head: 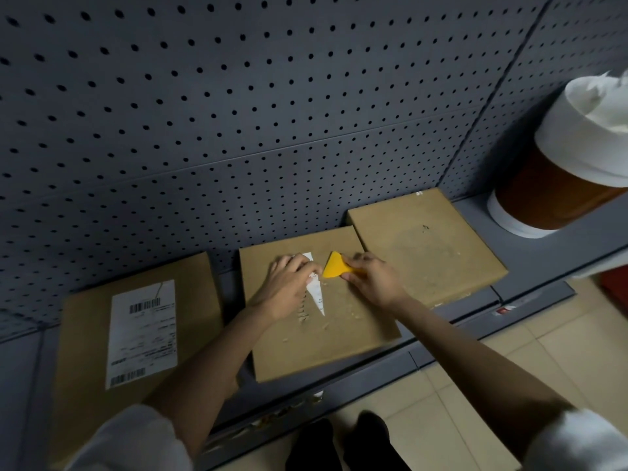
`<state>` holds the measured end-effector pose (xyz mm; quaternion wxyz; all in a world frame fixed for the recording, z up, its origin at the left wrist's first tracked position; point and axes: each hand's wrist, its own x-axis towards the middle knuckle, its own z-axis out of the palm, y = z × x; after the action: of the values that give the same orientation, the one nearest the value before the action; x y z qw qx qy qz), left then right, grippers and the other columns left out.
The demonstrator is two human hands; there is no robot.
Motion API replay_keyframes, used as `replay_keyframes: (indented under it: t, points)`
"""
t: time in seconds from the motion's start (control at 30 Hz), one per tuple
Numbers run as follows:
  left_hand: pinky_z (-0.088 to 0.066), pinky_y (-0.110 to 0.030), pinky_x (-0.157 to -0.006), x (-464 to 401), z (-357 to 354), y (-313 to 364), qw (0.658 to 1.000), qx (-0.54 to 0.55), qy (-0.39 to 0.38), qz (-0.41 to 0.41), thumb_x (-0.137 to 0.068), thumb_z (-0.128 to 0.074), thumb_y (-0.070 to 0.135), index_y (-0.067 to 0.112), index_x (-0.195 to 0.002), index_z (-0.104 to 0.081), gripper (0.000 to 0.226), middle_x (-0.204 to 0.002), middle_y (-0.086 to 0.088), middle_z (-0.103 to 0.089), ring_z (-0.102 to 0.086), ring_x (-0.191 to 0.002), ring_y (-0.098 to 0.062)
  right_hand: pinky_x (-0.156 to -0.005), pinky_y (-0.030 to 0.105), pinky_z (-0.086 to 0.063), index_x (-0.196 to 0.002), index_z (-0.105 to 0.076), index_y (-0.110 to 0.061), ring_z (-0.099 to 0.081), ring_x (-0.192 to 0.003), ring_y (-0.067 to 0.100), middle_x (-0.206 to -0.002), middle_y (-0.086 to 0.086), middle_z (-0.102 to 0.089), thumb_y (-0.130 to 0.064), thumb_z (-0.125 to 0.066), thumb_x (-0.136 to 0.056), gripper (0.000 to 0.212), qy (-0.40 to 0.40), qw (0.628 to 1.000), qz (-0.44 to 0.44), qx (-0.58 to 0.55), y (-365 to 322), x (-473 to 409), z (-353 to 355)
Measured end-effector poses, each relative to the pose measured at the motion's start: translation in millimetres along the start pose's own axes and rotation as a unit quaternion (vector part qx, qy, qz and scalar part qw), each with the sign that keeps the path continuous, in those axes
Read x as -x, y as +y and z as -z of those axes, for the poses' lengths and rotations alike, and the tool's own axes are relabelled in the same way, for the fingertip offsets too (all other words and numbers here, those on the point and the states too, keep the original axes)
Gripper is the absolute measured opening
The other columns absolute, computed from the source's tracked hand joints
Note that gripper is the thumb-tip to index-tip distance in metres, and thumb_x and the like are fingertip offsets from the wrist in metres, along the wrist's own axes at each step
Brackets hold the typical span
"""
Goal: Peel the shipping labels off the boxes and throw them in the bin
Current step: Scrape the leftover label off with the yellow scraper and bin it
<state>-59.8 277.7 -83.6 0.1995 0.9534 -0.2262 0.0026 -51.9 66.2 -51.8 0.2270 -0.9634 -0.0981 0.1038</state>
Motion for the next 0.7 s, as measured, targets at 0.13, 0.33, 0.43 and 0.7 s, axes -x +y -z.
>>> replay_keyframes:
  t: [0.13, 0.33, 0.43, 0.7]
  points:
    - [-0.035, -0.036, -0.091, -4, 6, -3, 0.999, 0.0, -0.024, -0.029, -0.095, -0.049, 0.019, 0.025, -0.111, -0.057, 0.018, -0.112, 0.0, -0.05, -0.04, -0.103, -0.021, -0.086, 0.027, -0.04, -0.137, -0.045, -0.022, -0.054, -0.11, 0.024, -0.126, 0.008, -0.052, -0.032, -0.053, -0.093, 0.046, 0.001, 1.0, 0.011, -0.001, 0, -1, -1]
    - [-0.041, -0.035, -0.085, -15, 13, -2, 0.993, -0.067, -0.06, -0.083, -0.095, -0.048, 0.023, 0.024, -0.101, -0.053, 0.008, -0.106, 0.002, -0.049, -0.042, -0.102, -0.02, -0.079, 0.024, -0.037, -0.137, -0.046, -0.021, -0.055, -0.104, 0.024, -0.119, 0.009, -0.054, -0.031, -0.055, -0.092, 0.046, 0.006, 1.0, 0.017, -0.006, 2, -1, -3]
    - [-0.041, -0.034, -0.08, -18, 16, 2, 0.99, -0.083, -0.068, -0.095, -0.094, -0.046, 0.018, 0.023, -0.096, -0.049, 0.005, -0.103, 0.003, -0.048, -0.041, -0.097, -0.018, -0.079, 0.024, -0.036, -0.137, -0.046, -0.021, -0.055, -0.104, 0.025, -0.118, 0.009, -0.054, -0.032, -0.055, -0.092, 0.047, 0.004, 1.0, 0.016, -0.006, 4, -3, -6]
    - [-0.034, -0.028, -0.076, -23, 17, 7, 0.984, -0.113, -0.076, -0.114, -0.092, -0.043, 0.007, 0.02, -0.104, -0.048, 0.018, -0.108, 0.002, -0.047, -0.038, -0.099, -0.016, -0.082, 0.027, -0.04, -0.137, -0.045, -0.023, -0.054, -0.108, 0.024, -0.124, 0.008, -0.053, -0.035, -0.053, -0.093, 0.047, 0.006, 1.0, 0.017, 0.014, 7, -3, -8]
